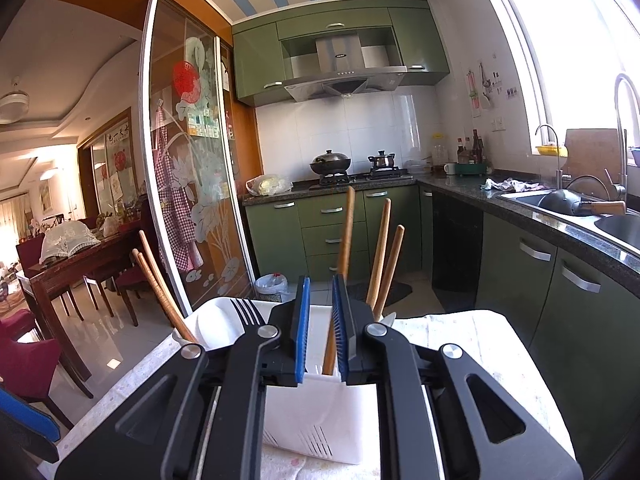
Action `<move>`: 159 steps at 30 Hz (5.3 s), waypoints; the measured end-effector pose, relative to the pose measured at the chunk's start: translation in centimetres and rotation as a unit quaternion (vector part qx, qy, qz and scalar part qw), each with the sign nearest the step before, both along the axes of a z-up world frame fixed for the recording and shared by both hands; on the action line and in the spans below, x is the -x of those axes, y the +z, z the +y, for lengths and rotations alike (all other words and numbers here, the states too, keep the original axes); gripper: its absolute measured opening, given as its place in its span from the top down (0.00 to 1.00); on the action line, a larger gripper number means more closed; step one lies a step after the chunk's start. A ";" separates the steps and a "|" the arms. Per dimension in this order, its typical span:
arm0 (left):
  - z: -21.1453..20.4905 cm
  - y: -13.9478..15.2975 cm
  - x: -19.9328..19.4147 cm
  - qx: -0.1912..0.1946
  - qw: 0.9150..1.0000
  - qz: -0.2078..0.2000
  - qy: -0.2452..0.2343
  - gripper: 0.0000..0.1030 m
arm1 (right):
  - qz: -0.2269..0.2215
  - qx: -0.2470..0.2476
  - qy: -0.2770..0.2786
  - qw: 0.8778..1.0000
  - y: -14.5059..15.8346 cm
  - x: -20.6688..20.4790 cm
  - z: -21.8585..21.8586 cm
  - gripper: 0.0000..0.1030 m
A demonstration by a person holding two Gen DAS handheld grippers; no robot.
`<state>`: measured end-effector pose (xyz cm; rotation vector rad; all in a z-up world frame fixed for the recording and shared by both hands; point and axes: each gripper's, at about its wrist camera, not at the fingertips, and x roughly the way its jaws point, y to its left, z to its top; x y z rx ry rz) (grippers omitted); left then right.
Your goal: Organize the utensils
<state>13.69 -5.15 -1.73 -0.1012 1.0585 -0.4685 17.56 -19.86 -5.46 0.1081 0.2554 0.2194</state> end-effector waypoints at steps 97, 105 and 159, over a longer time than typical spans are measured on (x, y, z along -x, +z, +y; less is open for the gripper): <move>2.9 -0.6 13.9 -0.101 0.939 -0.279 0.176 0.06 | -0.059 0.012 -0.069 0.996 2.8 27.5 -5.4 0.04; 2.9 -0.7 14.0 -0.117 0.933 -0.285 0.185 0.06 | -0.059 0.012 -0.069 0.996 2.8 27.5 -5.3 0.04; 4.5 -1.5 12.0 -0.093 0.945 -0.252 0.185 0.06 | -0.054 0.015 -0.075 0.996 1.9 27.0 -5.3 0.04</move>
